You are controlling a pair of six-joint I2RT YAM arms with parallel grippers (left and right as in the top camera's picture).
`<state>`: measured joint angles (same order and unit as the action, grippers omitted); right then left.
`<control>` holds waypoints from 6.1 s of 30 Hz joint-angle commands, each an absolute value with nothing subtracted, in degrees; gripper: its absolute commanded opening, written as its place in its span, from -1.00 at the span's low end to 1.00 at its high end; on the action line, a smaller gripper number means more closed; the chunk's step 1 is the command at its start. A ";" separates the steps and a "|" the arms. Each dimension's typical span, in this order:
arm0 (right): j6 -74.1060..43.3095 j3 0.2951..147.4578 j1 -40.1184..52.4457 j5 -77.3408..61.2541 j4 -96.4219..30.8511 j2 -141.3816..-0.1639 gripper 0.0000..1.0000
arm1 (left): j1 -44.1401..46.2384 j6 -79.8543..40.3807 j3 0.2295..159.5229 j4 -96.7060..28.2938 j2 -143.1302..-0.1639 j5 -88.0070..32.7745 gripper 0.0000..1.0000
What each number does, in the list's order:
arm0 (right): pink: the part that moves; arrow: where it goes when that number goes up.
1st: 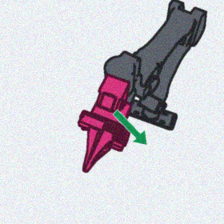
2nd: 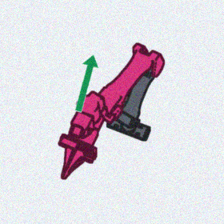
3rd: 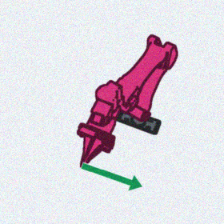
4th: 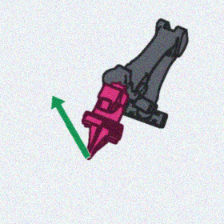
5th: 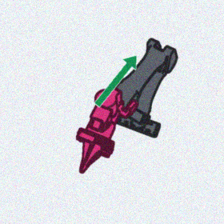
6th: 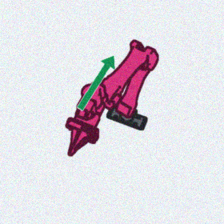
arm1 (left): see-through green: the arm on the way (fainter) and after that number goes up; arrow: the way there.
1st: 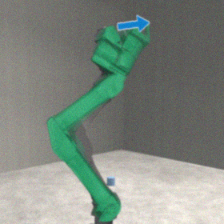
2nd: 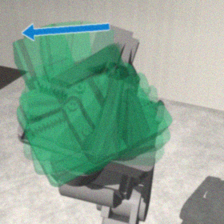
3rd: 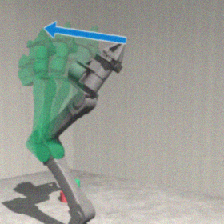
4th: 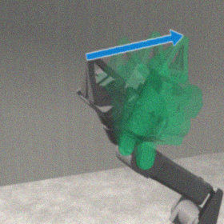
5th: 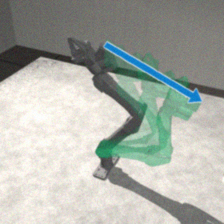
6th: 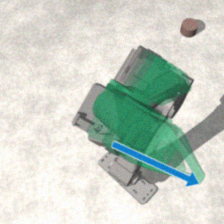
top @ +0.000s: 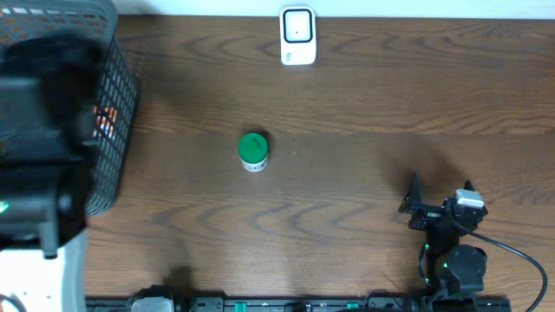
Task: Scan the item barcode
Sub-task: 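Reach the left gripper into the basket and grasp the orange box, then carry the orange box to the scanner and hold its barcode there, then drop the orange box on the table right of the bottle, then reach into the basket and grasp the mint-green ZAPPY wipes pack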
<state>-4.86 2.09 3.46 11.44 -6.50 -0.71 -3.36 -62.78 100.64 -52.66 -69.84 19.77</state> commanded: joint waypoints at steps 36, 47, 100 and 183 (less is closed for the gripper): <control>-4.01 1.85 3.70 11.94 -6.46 -0.38 0.99 | -25.85 -62.41 100.49 -48.90 -119.31 -1.13 0.82; -4.01 1.85 3.70 11.92 -6.46 -0.38 0.98 | -25.23 -66.81 100.49 -48.25 -124.20 -3.99 0.83; -4.01 1.85 3.68 11.94 -6.46 -0.38 0.99 | 19.70 -54.65 106.94 -63.18 -92.95 -9.37 -0.02; -4.01 1.85 3.70 11.92 -6.46 -0.38 0.98 | -24.32 -42.19 115.42 -65.47 -96.33 13.52 0.89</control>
